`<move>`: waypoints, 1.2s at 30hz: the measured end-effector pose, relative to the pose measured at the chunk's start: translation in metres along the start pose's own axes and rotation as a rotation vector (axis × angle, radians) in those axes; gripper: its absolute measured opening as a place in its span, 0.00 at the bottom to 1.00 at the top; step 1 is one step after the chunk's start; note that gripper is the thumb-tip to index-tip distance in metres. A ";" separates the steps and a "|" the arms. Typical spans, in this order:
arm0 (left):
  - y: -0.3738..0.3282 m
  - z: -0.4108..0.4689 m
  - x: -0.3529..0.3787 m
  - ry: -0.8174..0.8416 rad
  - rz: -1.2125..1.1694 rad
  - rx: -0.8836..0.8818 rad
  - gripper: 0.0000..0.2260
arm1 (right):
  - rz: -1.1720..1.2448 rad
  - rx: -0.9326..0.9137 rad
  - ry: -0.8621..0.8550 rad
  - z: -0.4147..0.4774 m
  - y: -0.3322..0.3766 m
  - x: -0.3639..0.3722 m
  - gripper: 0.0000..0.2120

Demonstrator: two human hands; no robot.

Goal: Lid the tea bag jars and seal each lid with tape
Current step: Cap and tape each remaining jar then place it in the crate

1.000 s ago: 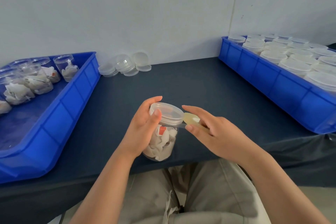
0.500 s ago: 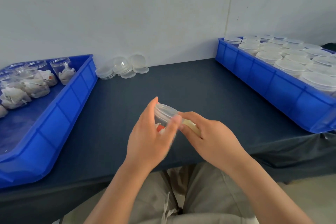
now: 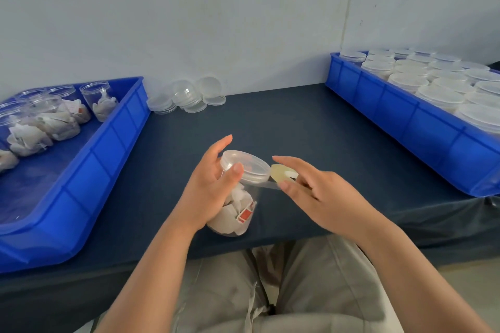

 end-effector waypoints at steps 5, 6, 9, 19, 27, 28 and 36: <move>0.007 -0.001 0.013 0.151 -0.103 0.013 0.33 | -0.006 -0.036 -0.015 -0.001 0.000 0.003 0.22; 0.008 -0.001 0.014 0.152 -0.105 0.021 0.33 | -0.019 -0.039 -0.024 -0.002 0.003 0.003 0.21; 0.008 -0.004 0.012 0.090 -0.093 0.038 0.34 | -0.025 -0.028 -0.095 -0.005 0.011 0.005 0.23; -0.024 -0.030 0.012 -0.251 0.292 0.045 0.34 | -0.150 -0.006 -0.225 -0.015 0.045 0.011 0.22; -0.017 -0.010 -0.006 -0.249 0.158 -0.012 0.31 | 0.022 0.015 -0.034 -0.006 0.023 0.019 0.23; -0.016 -0.008 -0.008 -0.226 0.131 -0.008 0.31 | 0.046 0.007 -0.024 -0.005 0.021 0.018 0.22; 0.001 -0.006 0.005 0.070 -0.058 0.004 0.35 | -0.057 -0.056 -0.046 -0.003 0.016 0.005 0.25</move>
Point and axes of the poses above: each hand's wrist, its own z-axis towards the middle knuckle, its own x-axis out of the palm, y = z × x, the point moved 7 cm from there along z, towards the middle knuckle, and after that the axes turned 2 degrees about -x, right-handed, at the moved point
